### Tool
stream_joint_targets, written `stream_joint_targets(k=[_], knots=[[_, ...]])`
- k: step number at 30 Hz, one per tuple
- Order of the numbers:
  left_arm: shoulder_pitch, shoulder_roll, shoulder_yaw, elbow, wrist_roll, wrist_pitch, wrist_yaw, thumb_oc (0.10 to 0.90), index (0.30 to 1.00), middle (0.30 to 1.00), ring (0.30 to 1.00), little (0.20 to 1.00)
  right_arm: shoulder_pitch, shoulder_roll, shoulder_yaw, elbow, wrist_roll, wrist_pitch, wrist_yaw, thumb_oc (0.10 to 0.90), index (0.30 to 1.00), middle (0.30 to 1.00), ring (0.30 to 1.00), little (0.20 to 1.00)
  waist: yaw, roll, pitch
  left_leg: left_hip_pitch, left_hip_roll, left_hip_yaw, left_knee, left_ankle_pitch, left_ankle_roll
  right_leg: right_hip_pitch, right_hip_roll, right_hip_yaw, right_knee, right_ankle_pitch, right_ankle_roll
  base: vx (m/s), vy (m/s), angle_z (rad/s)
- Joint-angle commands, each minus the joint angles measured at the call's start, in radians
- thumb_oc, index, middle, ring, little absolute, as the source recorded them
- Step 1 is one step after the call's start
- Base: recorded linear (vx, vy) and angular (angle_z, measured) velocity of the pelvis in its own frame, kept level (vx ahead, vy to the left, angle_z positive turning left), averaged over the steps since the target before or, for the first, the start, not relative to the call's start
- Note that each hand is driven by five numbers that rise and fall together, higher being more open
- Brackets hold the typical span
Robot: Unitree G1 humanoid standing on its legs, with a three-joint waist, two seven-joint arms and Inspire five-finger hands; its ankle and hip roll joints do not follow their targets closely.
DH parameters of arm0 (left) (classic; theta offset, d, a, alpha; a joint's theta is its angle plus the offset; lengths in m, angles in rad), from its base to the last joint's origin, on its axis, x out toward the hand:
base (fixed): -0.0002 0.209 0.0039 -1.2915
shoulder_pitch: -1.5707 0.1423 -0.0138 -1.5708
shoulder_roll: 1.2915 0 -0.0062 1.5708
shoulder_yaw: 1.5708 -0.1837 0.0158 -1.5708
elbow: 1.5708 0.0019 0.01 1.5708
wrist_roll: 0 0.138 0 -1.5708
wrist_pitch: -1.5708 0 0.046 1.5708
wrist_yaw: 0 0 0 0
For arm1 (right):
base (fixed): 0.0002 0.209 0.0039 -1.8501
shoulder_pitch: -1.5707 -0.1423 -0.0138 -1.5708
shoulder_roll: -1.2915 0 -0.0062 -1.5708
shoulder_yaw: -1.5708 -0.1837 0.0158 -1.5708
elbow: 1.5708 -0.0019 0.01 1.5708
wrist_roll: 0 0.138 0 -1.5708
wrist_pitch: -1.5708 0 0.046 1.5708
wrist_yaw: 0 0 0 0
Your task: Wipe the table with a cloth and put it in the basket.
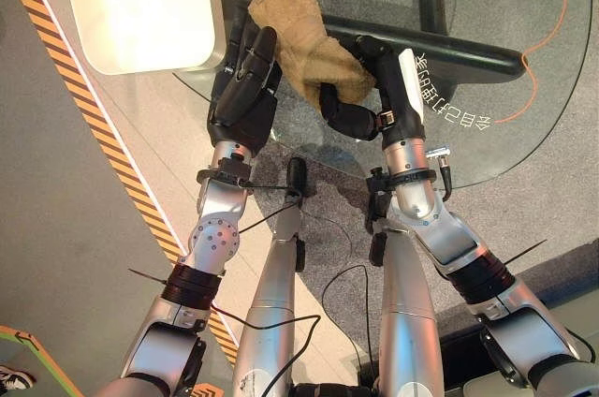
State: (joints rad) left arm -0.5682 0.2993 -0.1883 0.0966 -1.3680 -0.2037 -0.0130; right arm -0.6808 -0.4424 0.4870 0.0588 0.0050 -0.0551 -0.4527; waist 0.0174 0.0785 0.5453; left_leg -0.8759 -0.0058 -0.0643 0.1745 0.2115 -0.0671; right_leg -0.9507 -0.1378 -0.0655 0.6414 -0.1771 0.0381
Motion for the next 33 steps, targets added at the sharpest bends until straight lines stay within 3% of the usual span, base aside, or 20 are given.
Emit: stream_joint_targets(k=[1, 27, 29, 31, 32, 33], knots=[[-0.087, -0.004, -0.001, -0.084, 0.028, -0.041, -0.064, 0.800, 0.900, 0.900, 0.900, 0.900, -0.125, 0.013, 0.024, -0.240, 0.005, -0.119, 0.029, 0.100, 0.300, 0.300, 0.300, 0.200, 0.010, -0.019, -0.025, 0.000, -0.010, 0.012, 0.166, -0.169, 0.031, 0.053, -0.026, 0.011, -0.278, 0.212, 0.077, 0.00, 0.000, 0.00], [-0.088, -0.002, 0.002, -0.095, 0.076, -0.015, -0.061, 0.800, 0.900, 0.900, 0.900, 0.900, -0.142, -0.003, 0.063, -0.241, 0.004, -0.091, 0.091, 0.100, 0.300, 0.300, 0.300, 0.200, 0.020, -0.028, -0.025, 0.005, -0.014, 0.008, 0.155, -0.166, 0.030, 0.061, -0.024, 0.000, -0.288, 0.210, 0.074, 0.00, 0.000, 0.00], [-0.087, -0.001, 0.004, -0.088, 0.076, -0.014, -0.067, 0.712, 0.825, 0.825, 0.825, 0.812, -0.145, -0.003, 0.064, -0.244, -0.009, -0.092, 0.100, 0.100, 0.300, 0.300, 0.300, 0.200, 0.020, -0.028, -0.025, 0.004, -0.015, 0.007, 0.156, -0.167, 0.030, 0.061, -0.023, -0.001, -0.288, 0.209, 0.074, 0.00, 0.000, 0.00], [-0.089, 0.000, 0.004, -0.088, 0.083, -0.022, -0.062, 0.207, 0.392, 0.392, 0.392, 0.307, -0.154, -0.007, 0.071, -0.249, -0.007, -0.084, 0.105, 0.100, 0.300, 0.300, 0.300, 0.200, 0.020, -0.028, -0.025, 0.007, -0.014, 0.007, 0.155, -0.167, 0.030, 0.063, -0.022, 0.001, -0.288, 0.210, 0.074, 0.00, 0.000, 0.00], [-0.089, 0.002, 0.003, -0.088, 0.082, -0.023, -0.064, 0.100, 0.300, 0.300, 0.300, 0.200, -0.156, -0.009, 0.073, -0.250, -0.004, -0.082, 0.108, 0.100, 0.300, 0.300, 0.300, 0.200, 0.020, -0.028, -0.025, 0.008, -0.014, 0.008, 0.154, -0.167, 0.030, 0.063, -0.022, 0.002, -0.289, 0.210, 0.074, 0.00, 0.000, 0.00], [-0.090, 0.002, 0.003, -0.088, 0.082, -0.024, -0.064, 0.100, 0.300, 0.300, 0.300, 0.200, -0.158, -0.009, 0.074, -0.249, -0.003, -0.082, 0.109, 0.100, 0.300, 0.300, 0.300, 0.200, 0.020, -0.027, -0.025, 0.008, -0.014, 0.008, 0.154, -0.167, 0.030, 0.063, -0.022, 0.002, -0.290, 0.210, 0.074, 0.00, 0.000, 0.00]])
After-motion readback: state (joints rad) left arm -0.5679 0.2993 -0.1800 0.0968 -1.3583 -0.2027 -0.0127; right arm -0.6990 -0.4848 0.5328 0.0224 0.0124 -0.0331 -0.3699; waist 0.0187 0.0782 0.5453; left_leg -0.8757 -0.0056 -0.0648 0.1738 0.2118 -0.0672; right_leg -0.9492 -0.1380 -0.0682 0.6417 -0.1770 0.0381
